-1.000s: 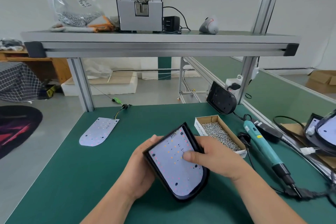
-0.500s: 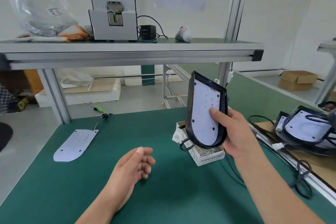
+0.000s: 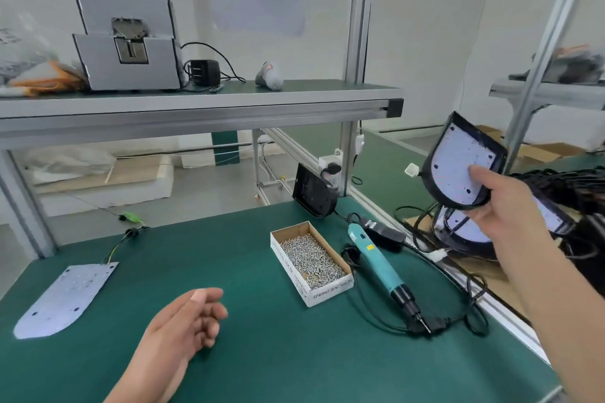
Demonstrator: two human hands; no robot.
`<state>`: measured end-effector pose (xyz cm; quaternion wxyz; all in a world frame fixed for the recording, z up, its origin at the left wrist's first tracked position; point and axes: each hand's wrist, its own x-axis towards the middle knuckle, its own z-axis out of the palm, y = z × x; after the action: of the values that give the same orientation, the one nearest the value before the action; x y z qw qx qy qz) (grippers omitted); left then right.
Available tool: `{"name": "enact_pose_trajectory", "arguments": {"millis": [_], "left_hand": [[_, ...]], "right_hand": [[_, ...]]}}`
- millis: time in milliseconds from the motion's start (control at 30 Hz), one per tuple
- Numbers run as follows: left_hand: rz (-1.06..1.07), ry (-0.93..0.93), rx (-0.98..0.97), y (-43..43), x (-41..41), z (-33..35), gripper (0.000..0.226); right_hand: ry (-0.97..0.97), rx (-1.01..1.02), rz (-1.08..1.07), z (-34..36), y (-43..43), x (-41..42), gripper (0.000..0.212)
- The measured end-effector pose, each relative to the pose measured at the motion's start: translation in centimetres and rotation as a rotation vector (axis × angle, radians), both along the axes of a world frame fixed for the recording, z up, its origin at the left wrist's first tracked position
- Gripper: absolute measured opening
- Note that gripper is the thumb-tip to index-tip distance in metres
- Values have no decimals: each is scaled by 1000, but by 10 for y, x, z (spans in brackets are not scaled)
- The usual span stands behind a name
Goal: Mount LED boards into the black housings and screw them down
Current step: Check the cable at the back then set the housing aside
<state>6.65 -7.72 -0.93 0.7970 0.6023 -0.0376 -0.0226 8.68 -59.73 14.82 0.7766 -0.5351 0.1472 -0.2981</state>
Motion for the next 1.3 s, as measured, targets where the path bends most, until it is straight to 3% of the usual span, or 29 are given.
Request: {"name": "enact_pose_trajectory", "arguments": {"millis": [100, 200, 400, 533, 600, 833, 1067, 1200, 1300], "left_hand": [[-7, 0, 1, 1, 3, -3, 47], [-13, -2, 3, 2, 5, -5, 48], [-23, 11, -28, 1, 7, -3, 44], [-45, 22, -54, 1, 6, -3, 43], [-52, 23, -66, 2, 6, -2, 43], [-68, 21, -86, 3, 5, -2, 41], [-69, 22, -84, 1, 4, 0, 44], [-71, 10, -77, 2, 2, 0, 46], [-89, 16, -83, 2, 2, 0, 45]], "right_hand": [[89, -84, -146, 2, -36, -2, 7], [177, -186, -263, 0, -60, -4, 21], [354, -484, -416, -7, -84, 4, 13], [530, -793, -561, -11, -87, 6, 69], [590, -945, -590, -16, -86, 6, 81], [601, -1208, -535, -37, -87, 7, 77], [918, -1540, -326, -35, -84, 3, 37], [948, -1565, -258, -35, -84, -1, 74], [930, -1526, -243, -36, -84, -8, 83]]}}
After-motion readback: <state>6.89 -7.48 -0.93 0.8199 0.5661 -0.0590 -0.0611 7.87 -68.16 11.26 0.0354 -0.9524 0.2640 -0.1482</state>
